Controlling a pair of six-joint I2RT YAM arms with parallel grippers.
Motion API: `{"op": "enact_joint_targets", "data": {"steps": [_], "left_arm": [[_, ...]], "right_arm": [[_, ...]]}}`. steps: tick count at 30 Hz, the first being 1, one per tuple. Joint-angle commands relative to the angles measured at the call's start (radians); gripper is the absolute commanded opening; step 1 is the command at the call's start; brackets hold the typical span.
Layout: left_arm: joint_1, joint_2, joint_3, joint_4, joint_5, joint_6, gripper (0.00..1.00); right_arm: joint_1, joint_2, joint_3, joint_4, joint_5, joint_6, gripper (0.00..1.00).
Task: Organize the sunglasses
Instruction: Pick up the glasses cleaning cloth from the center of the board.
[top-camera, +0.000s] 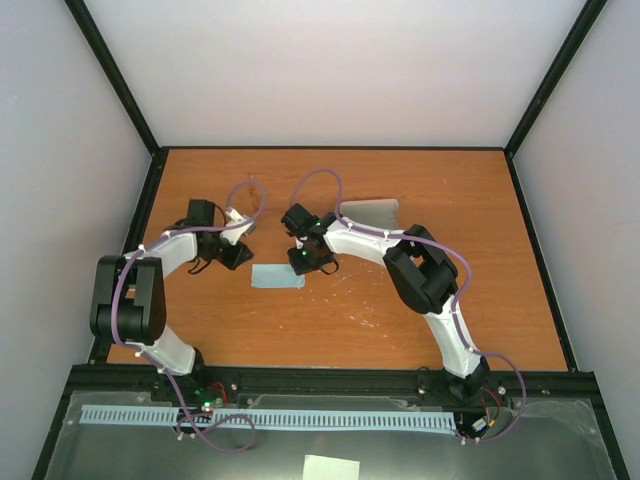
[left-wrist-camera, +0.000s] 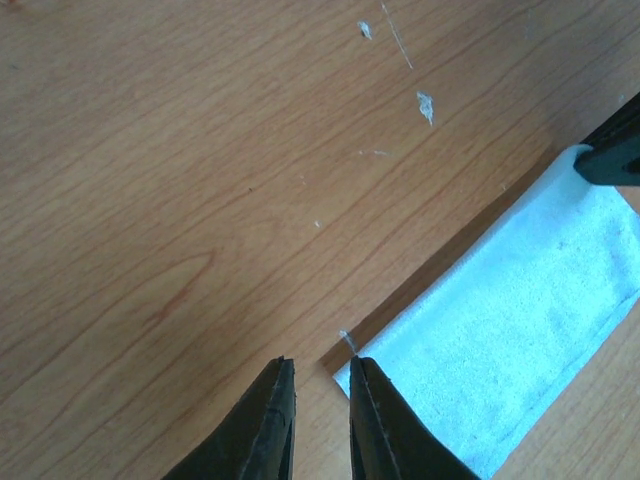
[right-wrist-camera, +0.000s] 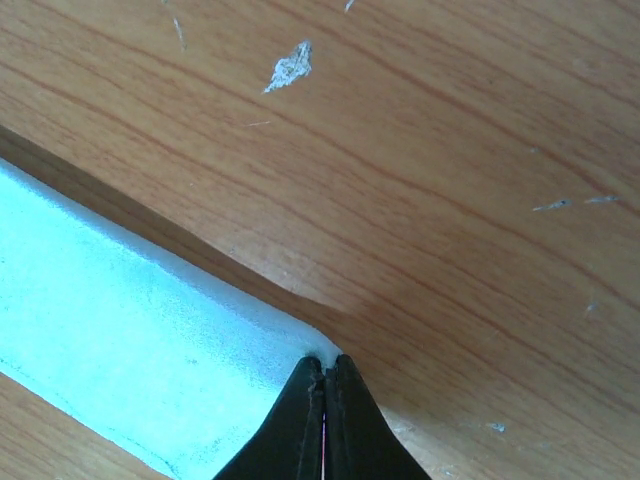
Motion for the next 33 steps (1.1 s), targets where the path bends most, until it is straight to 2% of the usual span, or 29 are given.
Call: {"op": "enact_joint_targets", "data": {"steps": [1,8,24,29,33], "left_arm": [[-0.002,0.005,-0.023,-0.028,0.006,0.052,0.19],[-0.03,0.018,-0.064,-0.02,-0.052,0.108,0.19],[-0.055,0.069,-0.05,0.004,-0.026,0.08,0.2],[-0.068,0.071,-0.067,0.018,-0.036,0.079,0.17],[-0.073,0.07,-0.072,0.025,-0.046,0.076,0.06]], "right_arm": [[0.005,0.027,0.003,-0.026,0.017,0.008,0.03],[0.004,0.025,0.006,-0.027,0.029,0.011,0.03],[0.005,0.019,-0.003,-0.023,0.031,0.016,0.03],[0.004,0.016,-0.009,-0.022,0.032,0.016,0.03],[0.005,0.016,-0.006,-0.023,0.035,0.015,0.03]]}}
